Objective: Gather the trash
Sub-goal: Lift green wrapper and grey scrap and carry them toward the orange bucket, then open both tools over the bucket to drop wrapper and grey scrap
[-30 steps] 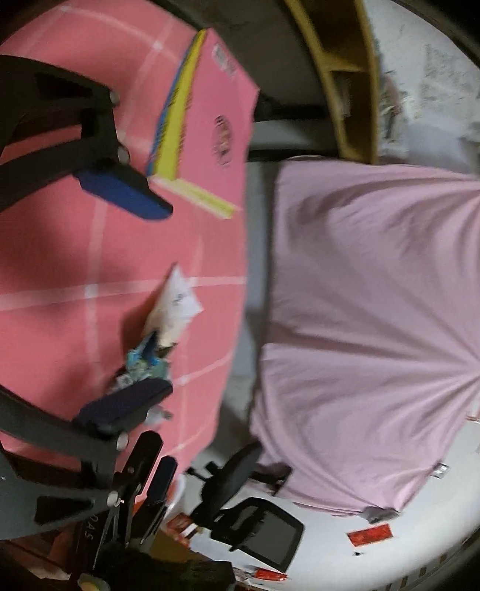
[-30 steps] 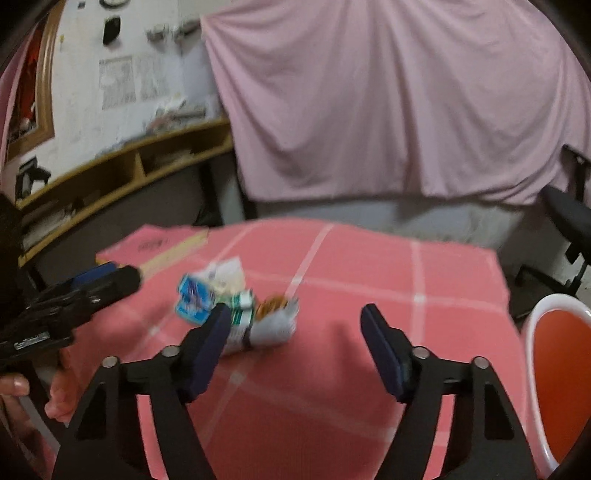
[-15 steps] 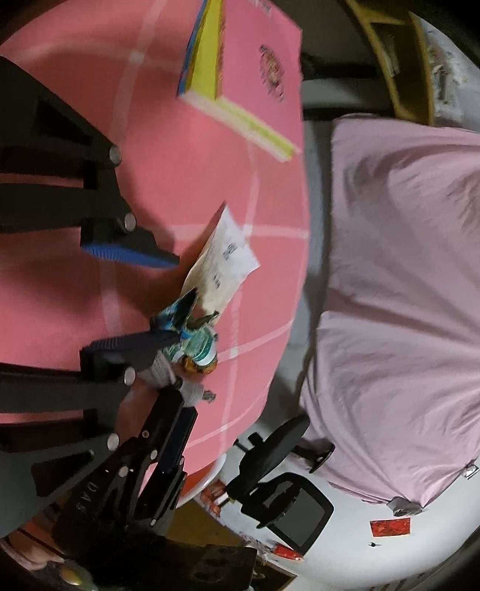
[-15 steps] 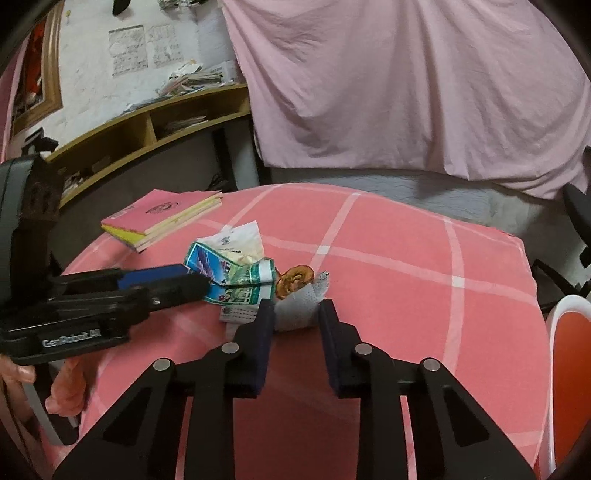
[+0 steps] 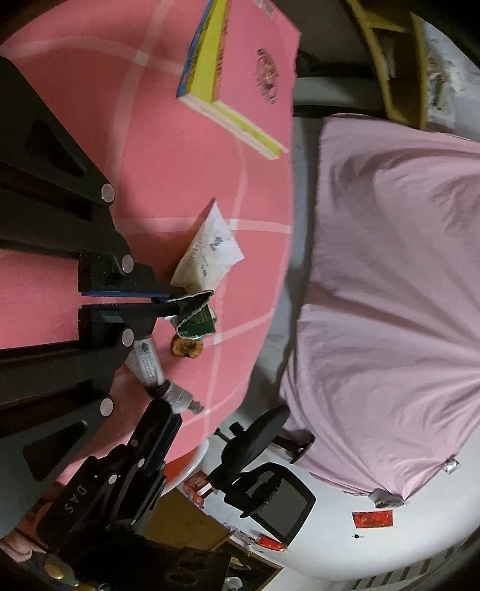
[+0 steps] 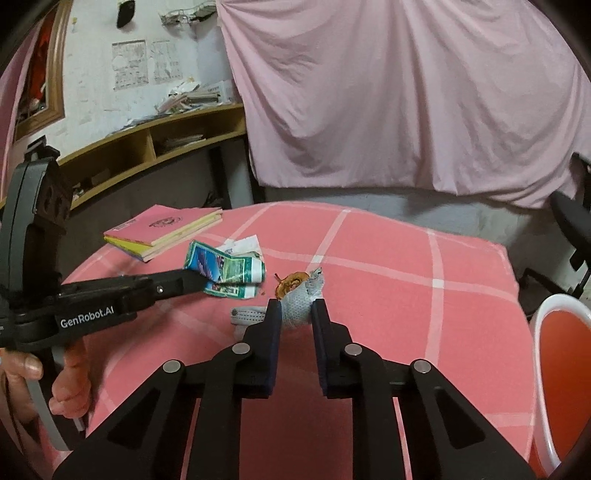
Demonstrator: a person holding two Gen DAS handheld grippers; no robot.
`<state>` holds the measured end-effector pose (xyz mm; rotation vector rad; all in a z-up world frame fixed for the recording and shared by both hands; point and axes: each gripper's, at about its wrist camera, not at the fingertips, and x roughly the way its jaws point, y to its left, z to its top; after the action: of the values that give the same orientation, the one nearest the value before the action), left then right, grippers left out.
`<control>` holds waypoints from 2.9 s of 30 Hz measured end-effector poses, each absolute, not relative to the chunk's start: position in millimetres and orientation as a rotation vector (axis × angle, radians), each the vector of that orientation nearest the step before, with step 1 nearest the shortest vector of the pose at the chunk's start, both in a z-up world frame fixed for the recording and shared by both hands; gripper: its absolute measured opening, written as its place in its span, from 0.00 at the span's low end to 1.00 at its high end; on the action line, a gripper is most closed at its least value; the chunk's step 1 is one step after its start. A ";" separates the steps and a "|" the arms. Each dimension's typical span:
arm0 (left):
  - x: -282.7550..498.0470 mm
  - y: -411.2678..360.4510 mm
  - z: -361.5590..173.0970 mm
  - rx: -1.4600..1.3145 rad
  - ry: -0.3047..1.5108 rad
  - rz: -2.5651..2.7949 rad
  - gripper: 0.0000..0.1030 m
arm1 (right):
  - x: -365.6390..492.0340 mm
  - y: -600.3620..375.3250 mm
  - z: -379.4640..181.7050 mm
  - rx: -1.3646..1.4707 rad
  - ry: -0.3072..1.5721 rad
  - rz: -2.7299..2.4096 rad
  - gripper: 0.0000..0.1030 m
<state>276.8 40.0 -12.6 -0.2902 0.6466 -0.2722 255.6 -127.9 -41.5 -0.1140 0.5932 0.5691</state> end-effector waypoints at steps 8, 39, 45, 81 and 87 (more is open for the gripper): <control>230.8 13.4 5.0 -0.124 0.411 -0.204 0.01 | 221.4 -139.0 -26.4 -0.125 0.409 0.519 0.12; 243.0 30.7 -13.7 -0.256 0.571 -0.138 0.01 | 254.7 -121.4 -47.2 -0.139 0.627 0.563 0.30; 215.5 13.4 -1.9 -0.163 0.430 -0.127 0.01 | 221.6 -152.8 -24.6 -0.041 0.400 0.552 0.30; 217.2 -220.5 66.5 0.028 0.199 -0.526 0.01 | 171.0 -337.9 15.0 0.143 0.061 0.078 0.32; 236.8 -255.1 61.8 0.034 0.294 -0.593 0.01 | 179.6 -363.7 4.0 0.196 0.132 0.006 0.32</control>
<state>236.8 -255.1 61.8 0.0338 0.2944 -0.5929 179.6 -363.7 4.0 0.1955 0.1315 0.0062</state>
